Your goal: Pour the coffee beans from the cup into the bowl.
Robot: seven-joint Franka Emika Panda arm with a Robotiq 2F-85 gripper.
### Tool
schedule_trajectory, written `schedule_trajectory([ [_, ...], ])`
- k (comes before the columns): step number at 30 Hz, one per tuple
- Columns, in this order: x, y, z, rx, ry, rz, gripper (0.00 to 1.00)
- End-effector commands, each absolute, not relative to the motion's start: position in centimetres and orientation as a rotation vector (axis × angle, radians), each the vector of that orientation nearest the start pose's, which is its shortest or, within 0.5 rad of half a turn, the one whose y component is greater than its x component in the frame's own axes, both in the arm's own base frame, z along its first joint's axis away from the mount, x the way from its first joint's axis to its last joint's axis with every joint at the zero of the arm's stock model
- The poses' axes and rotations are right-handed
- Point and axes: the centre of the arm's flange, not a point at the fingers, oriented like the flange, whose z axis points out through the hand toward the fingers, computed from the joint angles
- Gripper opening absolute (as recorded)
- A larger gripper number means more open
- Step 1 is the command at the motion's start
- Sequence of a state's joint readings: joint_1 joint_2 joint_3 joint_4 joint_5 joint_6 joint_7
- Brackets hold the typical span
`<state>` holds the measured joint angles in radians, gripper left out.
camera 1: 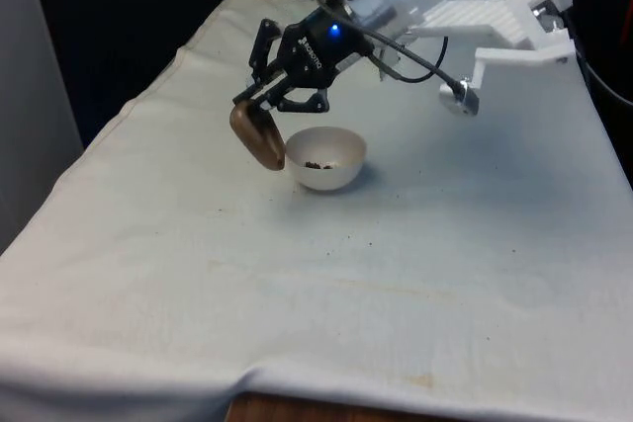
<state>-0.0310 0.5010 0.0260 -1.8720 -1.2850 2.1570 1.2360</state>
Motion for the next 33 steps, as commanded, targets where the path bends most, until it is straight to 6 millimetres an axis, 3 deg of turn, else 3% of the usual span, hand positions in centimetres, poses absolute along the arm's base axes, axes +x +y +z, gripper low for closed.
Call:
schedule_trajectory([
  [1,63.5,-4.6,24.6,2.211,-0.388,0.483,0.00],
  [33,63.2,-11.6,22.2,2.362,-0.498,0.486,0.00],
])
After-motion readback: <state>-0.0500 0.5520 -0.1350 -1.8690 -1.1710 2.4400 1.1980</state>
